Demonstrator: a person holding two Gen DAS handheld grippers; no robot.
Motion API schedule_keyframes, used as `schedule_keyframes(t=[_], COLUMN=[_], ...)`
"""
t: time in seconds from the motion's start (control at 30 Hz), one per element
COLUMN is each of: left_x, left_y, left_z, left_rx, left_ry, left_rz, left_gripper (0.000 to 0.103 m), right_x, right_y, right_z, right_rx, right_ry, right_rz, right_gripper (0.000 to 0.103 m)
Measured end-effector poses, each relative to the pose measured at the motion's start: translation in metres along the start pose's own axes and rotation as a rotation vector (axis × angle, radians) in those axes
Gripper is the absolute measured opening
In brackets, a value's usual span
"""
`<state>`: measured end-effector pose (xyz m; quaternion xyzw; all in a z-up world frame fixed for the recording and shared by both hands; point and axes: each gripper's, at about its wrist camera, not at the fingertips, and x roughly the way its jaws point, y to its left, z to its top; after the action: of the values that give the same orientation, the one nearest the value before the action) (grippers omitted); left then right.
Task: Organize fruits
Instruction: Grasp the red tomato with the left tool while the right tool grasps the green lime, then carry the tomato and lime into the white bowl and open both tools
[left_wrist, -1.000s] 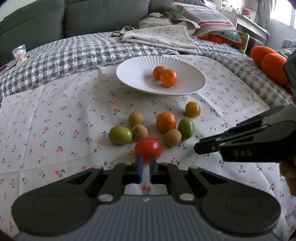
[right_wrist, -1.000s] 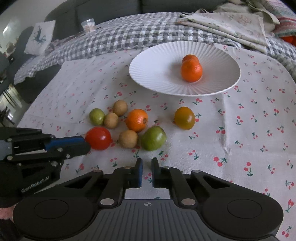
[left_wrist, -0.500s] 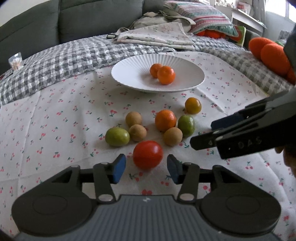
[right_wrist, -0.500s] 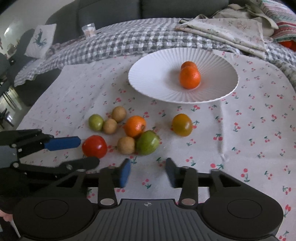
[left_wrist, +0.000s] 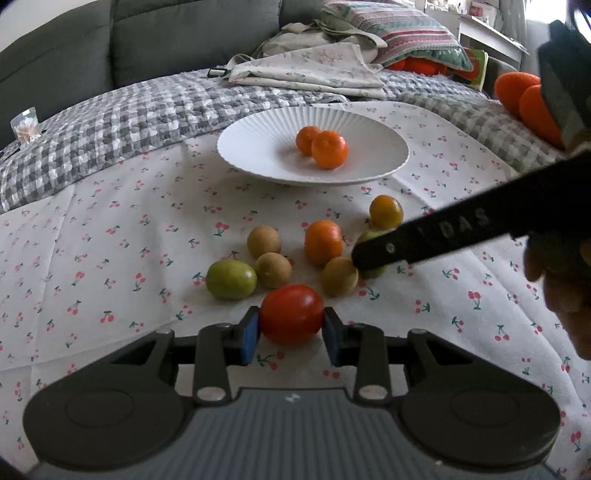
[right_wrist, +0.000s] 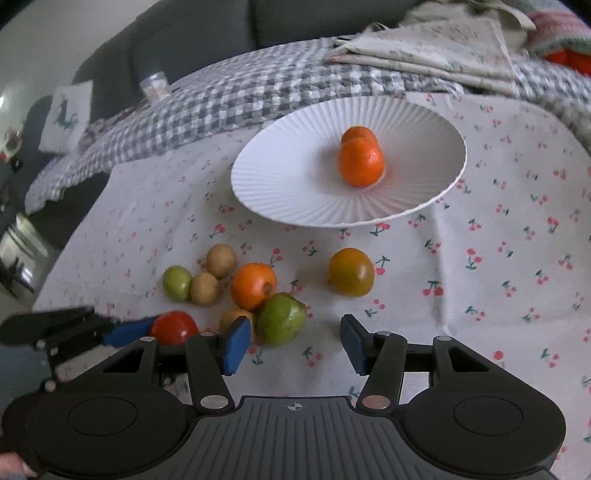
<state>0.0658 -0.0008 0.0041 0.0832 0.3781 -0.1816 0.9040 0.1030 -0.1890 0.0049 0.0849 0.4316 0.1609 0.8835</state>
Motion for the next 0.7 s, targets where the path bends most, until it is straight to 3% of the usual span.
schedule_keyframes(t=[0.17, 0.2, 0.23, 0.27, 0.7], left_x=[-0.008, -0.008, -0.007, -0.007, -0.024], left_y=[0.006, 0.006, 0.007, 0.008, 0.019], left_z=[0.001, 0.001, 0.001, 0.001, 0.007], left_rx=[-0.025, -0.026, -0.029, -0.032, -0.084], left_ry=[-0.011, -0.011, -0.011, -0.011, -0.062], left_rz=[-0.006, -0.003, 0.001, 0.003, 0.006], left_gripper=[0.034, 0.034, 0.034, 0.034, 0.034], right_x=[0.008, 0.010, 0.010, 0.010, -0.013], right_y=[-0.005, -0.005, -0.003, -0.002, 0.007], right_z=[0.006, 0.007, 0.007, 0.007, 0.011], right_rx=[0.052, 0.049, 0.039, 0.031, 0.007], right_ry=[-0.013, -0.017, -0.020, -0.021, -0.044], right_rz=[0.048, 0.053, 0.053, 0.056, 0.051], right_gripper=[0.053, 0.049, 0.034, 0.027, 0.026])
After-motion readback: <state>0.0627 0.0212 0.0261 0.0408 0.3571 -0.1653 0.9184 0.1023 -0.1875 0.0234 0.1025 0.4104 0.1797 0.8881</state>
